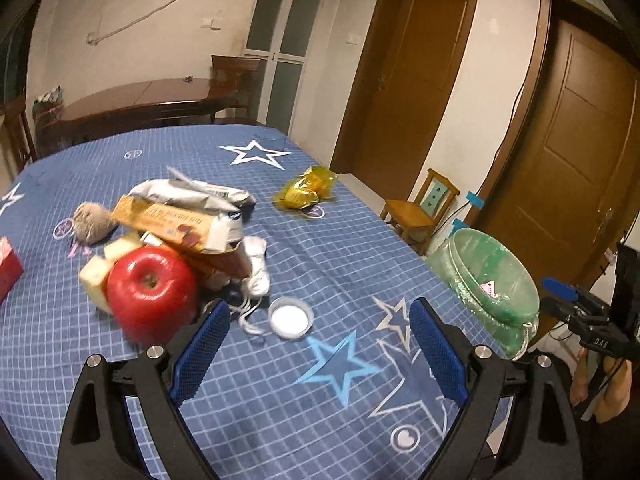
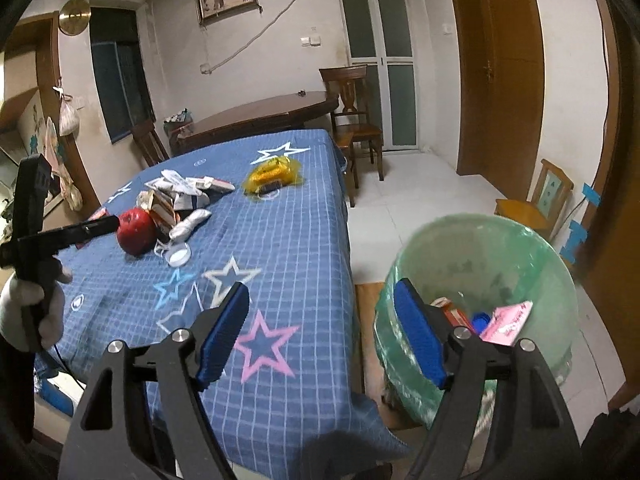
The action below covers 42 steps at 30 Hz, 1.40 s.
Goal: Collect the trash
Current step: 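Move both open tools back over the remaining trash on the table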
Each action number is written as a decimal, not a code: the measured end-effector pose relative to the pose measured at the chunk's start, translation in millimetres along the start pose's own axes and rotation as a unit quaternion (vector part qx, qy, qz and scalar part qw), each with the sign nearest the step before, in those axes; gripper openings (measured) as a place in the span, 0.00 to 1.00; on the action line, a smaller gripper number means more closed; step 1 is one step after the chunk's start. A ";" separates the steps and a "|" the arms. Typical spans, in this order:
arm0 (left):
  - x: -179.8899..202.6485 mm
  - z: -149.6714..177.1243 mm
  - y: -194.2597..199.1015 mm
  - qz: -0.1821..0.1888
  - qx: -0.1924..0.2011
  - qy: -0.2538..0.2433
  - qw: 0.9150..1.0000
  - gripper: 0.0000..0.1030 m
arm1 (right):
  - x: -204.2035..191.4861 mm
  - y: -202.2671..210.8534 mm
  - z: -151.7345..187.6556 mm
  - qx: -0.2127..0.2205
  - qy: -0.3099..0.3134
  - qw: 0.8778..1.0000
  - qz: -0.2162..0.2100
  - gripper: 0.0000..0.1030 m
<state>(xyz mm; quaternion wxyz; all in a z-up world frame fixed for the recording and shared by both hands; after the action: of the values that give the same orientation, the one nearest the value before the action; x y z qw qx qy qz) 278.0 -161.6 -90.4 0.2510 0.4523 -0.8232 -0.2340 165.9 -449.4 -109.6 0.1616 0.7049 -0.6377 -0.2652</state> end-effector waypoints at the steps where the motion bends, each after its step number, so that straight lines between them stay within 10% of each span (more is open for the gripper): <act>1: -1.7 -1.6 0.7 0.002 -0.001 0.001 1.000 0.88 | -2.4 0.1 3.9 -0.002 -0.001 1.000 0.002 0.70; 17: 27.0 14.1 -17.6 0.026 -0.022 -0.018 0.999 0.88 | -36.7 -3.6 8.8 0.002 0.011 1.000 -0.020 0.78; 27: -11.5 15.8 -11.7 -0.008 -0.029 0.002 1.000 0.88 | -145.9 -16.9 57.1 0.029 0.055 0.994 -0.094 0.78; 42: -181.7 27.1 40.0 -0.123 -0.035 0.079 0.989 0.88 | -170.8 -39.0 44.7 -0.010 0.085 0.986 -0.146 0.82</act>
<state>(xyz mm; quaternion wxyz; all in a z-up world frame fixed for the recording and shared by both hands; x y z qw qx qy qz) 320.4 18.6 -123.3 0.3001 0.5580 -0.7302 -0.2557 163.8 -271.1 -139.1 0.1818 0.8087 -0.5093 -0.2314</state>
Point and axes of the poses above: each gripper's, at about its wrist camera, not at the fingertips, and y roughly against the way its jaws point, x to its right, z to its underside, the point moved 7 cm from there along -y, roughly the way its jaws point, and after that the axes turned 3 degrees about -z, right-handed, at the moved point
